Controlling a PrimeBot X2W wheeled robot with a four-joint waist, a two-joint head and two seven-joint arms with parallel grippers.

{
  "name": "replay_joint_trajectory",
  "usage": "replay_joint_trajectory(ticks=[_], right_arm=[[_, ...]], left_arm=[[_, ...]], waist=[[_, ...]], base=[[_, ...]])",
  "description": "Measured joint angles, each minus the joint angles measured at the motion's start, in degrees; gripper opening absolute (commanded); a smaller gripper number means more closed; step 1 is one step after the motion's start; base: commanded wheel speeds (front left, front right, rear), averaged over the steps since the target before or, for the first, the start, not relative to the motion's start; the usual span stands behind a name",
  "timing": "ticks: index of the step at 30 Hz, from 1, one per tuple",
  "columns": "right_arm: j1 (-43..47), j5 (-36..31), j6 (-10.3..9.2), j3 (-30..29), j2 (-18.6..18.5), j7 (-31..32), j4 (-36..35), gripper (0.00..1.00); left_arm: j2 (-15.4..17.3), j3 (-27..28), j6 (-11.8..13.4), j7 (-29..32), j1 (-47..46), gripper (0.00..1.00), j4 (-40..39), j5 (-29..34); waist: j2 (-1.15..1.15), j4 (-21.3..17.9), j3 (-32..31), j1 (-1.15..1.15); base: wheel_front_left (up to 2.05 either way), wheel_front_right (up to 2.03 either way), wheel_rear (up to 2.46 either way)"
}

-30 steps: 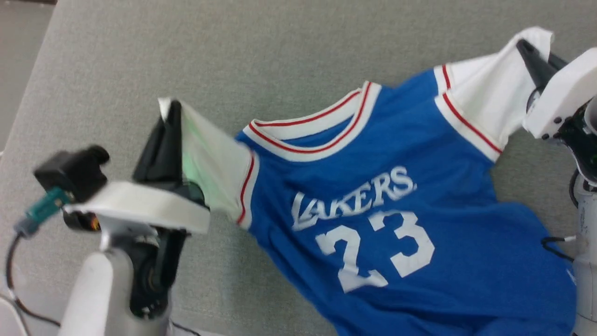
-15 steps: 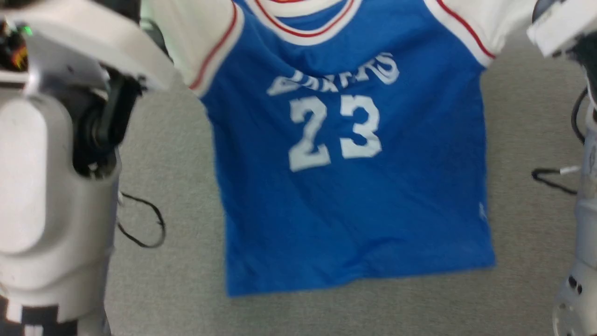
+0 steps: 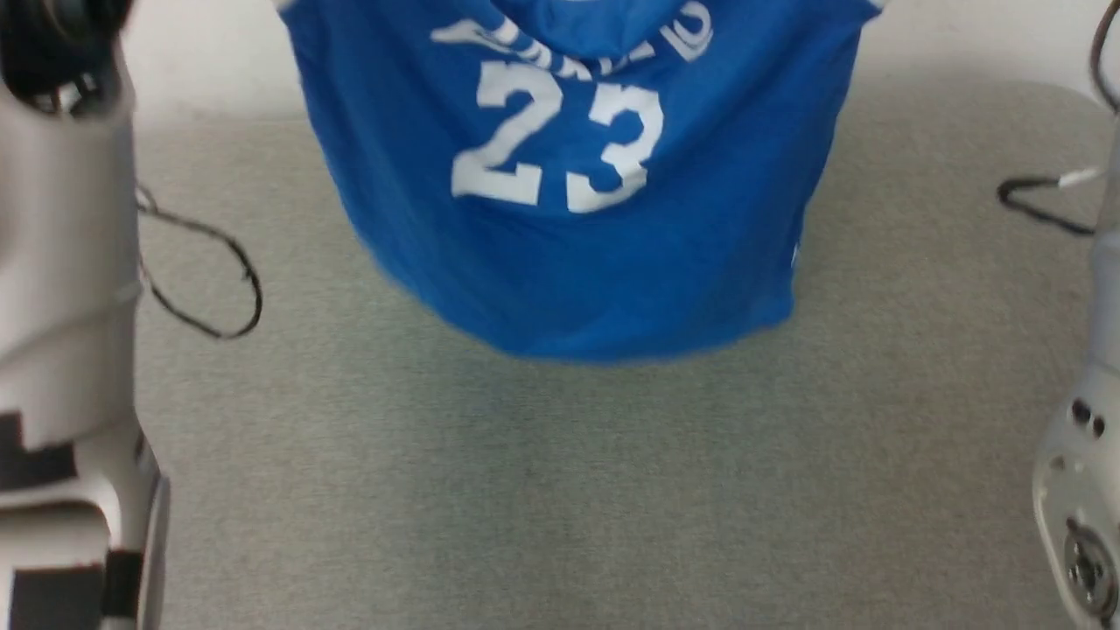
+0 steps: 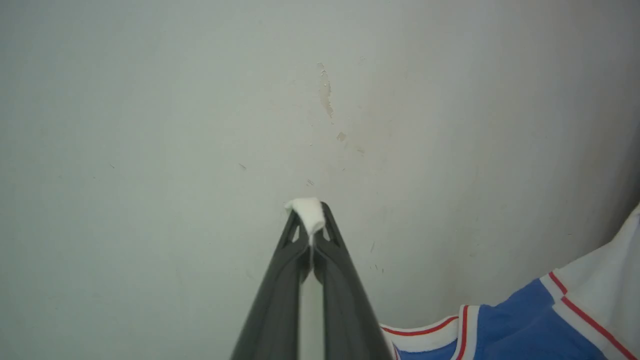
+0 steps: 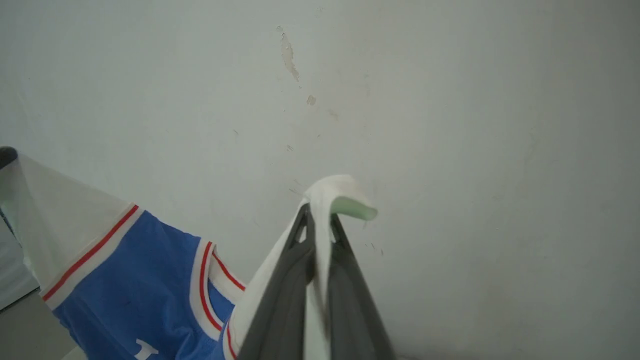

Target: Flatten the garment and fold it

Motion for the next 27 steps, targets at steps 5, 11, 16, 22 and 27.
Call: replay_joint_trajectory(ticks=[5,11,16,22,27], right_arm=[[-5.8,-3.4,0.00,-2.0,1.1,2.0,3.4,0.00],[-16.4,-10.0,-0.01,-3.4,1.2,-2.3,7.2,0.00],[-24.6,-14.7,0.00,-3.9,1.4,-8.4,12.4,0.00],[-31.4,-18.0,0.00,-4.8,1.5,-16.7,17.3,0.00],[-34.4,-20.1,0.02,-1.8,-0.1,-22.3,19.7,0.00]], left_arm=[[-1.3,-0.3,2.6,1.9,-7.5,0.00,3.9,0.8],[-3.0,-1.3,5.0,-3.9,-20.2,0.00,8.1,5.5],[-5.4,-0.8,6.1,-13.2,-28.8,0.00,13.2,6.9],[-7.2,1.7,5.9,-25.7,-35.0,0.00,18.6,6.2],[-6.7,2.9,3.1,-33.1,-37.0,0.00,21.5,5.3]], waist=[[0.00,-1.5,2.9,0.02],[0.00,-2.4,8.9,0.03],[0.00,-2.7,14.8,0.04],[0.00,-2.8,21.3,0.04],[0.00,-2.2,25.7,0.03]], base=[[0.00,0.00,0.00],[0.00,0.00,0.00],[0.00,0.00,0.00],[0.00,0.00,0.00],[0.00,0.00,0.00]])
